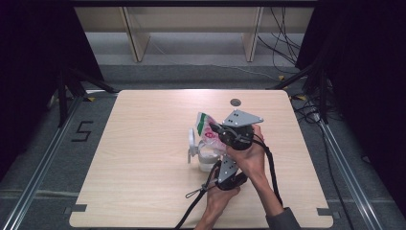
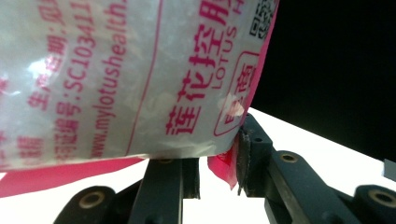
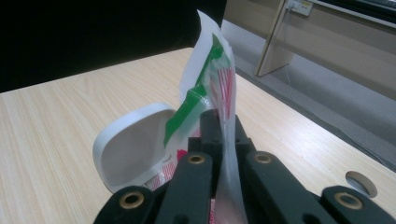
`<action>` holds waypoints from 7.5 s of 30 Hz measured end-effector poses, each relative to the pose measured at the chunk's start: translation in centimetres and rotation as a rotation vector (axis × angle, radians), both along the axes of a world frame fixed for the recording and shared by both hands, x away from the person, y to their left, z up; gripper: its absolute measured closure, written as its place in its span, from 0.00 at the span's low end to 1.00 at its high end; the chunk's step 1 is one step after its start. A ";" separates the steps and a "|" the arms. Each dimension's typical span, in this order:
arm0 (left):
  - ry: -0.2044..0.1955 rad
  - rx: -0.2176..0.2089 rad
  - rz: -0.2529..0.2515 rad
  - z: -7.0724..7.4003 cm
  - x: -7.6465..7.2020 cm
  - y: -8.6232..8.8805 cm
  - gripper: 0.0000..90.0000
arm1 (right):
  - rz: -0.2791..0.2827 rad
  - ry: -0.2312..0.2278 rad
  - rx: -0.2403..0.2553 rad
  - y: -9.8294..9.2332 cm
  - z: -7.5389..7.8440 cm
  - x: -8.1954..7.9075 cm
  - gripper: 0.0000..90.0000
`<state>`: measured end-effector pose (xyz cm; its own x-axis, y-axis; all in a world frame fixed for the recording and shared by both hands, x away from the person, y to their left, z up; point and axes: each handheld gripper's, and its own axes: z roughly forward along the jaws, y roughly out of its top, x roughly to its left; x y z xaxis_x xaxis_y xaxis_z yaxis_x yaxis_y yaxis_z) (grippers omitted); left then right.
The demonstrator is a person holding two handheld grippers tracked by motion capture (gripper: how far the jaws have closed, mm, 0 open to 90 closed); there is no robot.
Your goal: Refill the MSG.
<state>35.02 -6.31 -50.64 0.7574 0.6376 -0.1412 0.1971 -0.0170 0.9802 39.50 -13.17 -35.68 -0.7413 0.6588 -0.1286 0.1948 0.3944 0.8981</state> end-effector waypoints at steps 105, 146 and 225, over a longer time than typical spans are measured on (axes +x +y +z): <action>-0.007 -0.023 0.005 0.4 -0.2 0.2 0.81 | 0.015 -0.007 -0.053 1.2 0.1 0.3 1.00; -0.008 -0.033 0.012 0.7 -0.1 0.2 0.81 | 0.009 0.017 -0.085 1.9 0.5 0.5 1.00; -0.023 -0.010 0.017 0.9 -0.2 0.1 0.81 | 0.007 0.017 -0.084 1.8 0.6 1.2 1.00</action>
<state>34.80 -6.23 -49.75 0.7498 0.6488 -0.1300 0.1742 -0.0040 0.9847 40.66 -11.39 -35.09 -0.7483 0.6412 -0.1701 0.2070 0.4692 0.8585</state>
